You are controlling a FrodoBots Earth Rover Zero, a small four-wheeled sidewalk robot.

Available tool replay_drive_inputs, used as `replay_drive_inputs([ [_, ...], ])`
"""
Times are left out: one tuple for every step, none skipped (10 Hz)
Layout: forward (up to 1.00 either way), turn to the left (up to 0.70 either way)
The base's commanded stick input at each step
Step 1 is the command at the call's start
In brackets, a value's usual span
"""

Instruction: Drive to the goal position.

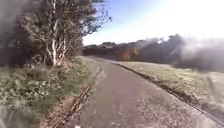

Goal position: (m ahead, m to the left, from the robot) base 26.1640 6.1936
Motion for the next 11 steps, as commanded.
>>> replay_drive_inputs([
  [0.85,0.0],
  [0.85,0.0],
  [0.85,0.0],
  [0.85,0.0],
  [0.85,0.0],
  [0.85,0.0],
  [0.85,0.0],
  [0.85,0.0],
  [0.85,0.0],
  [0.85,0.0],
  [0.85,0.0],
])
